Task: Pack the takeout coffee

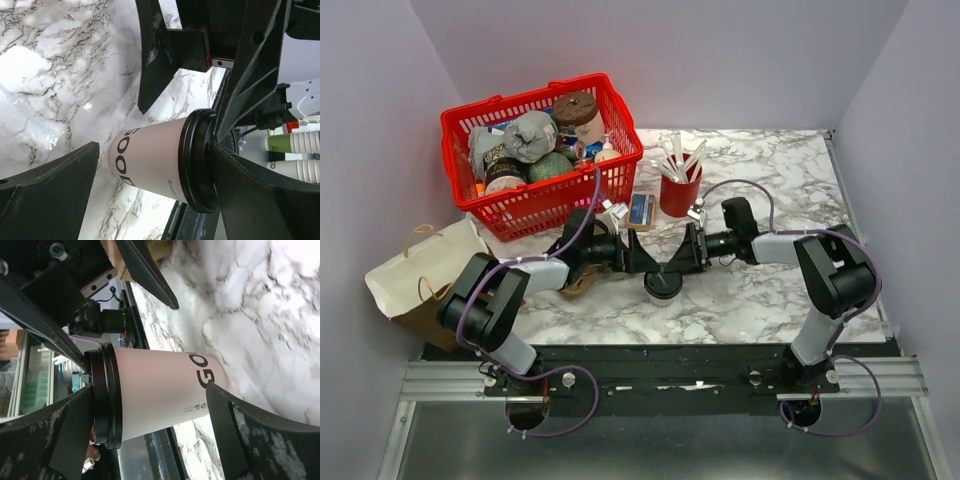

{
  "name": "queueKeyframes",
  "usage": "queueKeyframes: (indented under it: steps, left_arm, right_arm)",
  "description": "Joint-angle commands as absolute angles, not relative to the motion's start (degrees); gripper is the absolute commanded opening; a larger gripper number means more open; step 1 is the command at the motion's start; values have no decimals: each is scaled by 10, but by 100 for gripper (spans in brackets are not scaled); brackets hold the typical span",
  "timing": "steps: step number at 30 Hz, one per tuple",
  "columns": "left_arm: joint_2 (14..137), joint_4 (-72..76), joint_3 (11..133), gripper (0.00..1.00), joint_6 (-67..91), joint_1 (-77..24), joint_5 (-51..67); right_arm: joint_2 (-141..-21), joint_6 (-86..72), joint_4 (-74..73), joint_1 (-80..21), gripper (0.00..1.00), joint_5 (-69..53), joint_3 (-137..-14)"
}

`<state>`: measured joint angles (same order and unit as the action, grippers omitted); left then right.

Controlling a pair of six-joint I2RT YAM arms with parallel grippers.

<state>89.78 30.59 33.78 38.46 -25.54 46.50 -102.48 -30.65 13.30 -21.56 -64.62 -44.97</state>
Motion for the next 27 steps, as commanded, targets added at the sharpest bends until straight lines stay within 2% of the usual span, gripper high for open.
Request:
queueKeyframes:
  steps: [1, 10, 16, 22, 27]
  left_arm:
    - [874, 269, 368, 99, 353, -250, 472]
    - [839, 231, 420, 98, 327, -250, 481]
    - [803, 144, 440, 99, 247, -250, 468]
    - [774, 0, 464, 99, 113, -250, 456]
    - [714, -74, 465, 98, 76, -238, 406]
  right_arm:
    - [-1007, -271, 30, -206, 96, -572, -434]
    - [-933, -222, 2, -201, 100, -564, -464]
    - [-893, -130, -92, -198, 100, -564, -499]
    - [-831, 96, -213, -196, 100, -558, -547]
    - [-779, 310, -287, -220, 100, -533, -572]
